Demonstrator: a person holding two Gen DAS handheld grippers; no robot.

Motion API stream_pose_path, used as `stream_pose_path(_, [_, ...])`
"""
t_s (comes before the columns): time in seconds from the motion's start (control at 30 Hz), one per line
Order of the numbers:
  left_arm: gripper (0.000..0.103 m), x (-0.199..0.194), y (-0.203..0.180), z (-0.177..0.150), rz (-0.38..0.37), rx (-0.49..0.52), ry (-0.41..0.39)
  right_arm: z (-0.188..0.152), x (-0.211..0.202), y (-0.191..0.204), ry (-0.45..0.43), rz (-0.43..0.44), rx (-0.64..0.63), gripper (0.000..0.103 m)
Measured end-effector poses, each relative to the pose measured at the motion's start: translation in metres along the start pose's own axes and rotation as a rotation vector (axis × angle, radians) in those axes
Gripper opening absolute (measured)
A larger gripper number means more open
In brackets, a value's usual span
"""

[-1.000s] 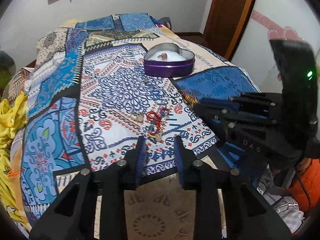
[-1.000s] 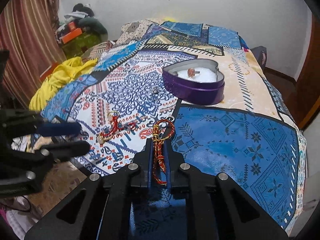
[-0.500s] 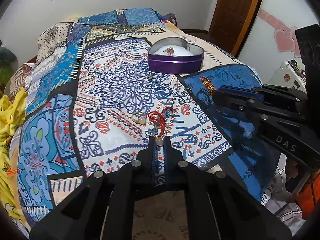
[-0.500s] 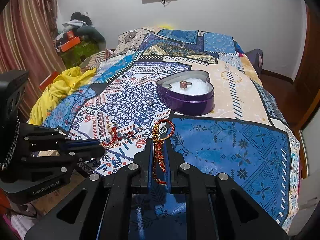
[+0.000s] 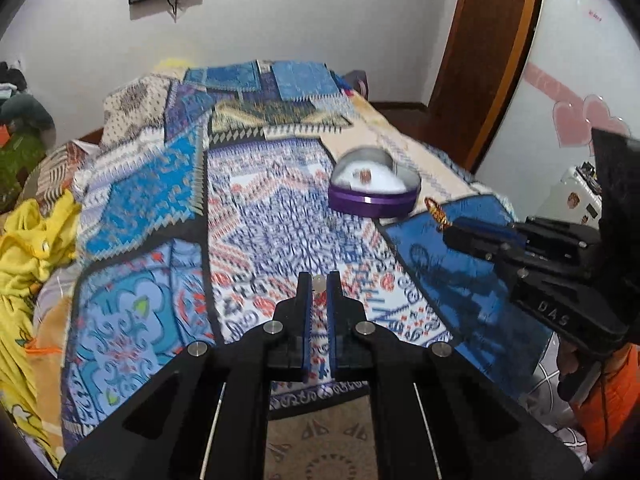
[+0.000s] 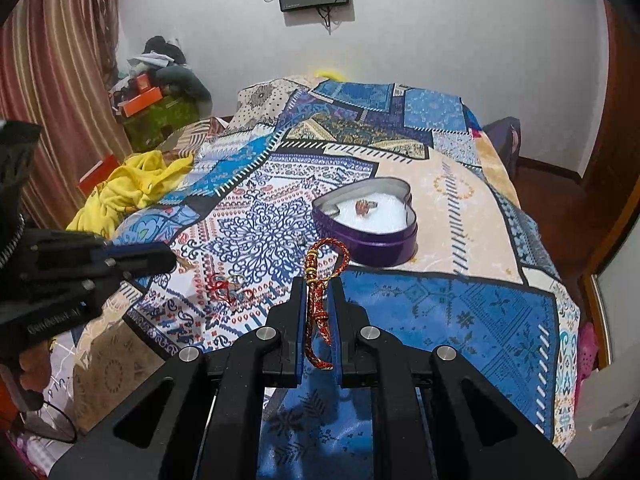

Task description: Organize jewelry

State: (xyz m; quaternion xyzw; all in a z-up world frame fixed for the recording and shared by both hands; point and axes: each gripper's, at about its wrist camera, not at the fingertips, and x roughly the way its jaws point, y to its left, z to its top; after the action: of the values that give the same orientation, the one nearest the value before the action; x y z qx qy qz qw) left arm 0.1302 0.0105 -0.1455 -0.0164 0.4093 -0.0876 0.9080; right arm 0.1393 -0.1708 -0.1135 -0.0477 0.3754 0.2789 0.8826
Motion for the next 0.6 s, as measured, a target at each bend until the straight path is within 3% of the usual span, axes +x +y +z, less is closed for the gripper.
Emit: stream_pose_path(0.6, [0.005, 0.005, -0.014, 0.047, -0.022, 0.040, -0.101, 0.028, -0.006, -0.019, -0.076, -0.033, 0.029, 0.009])
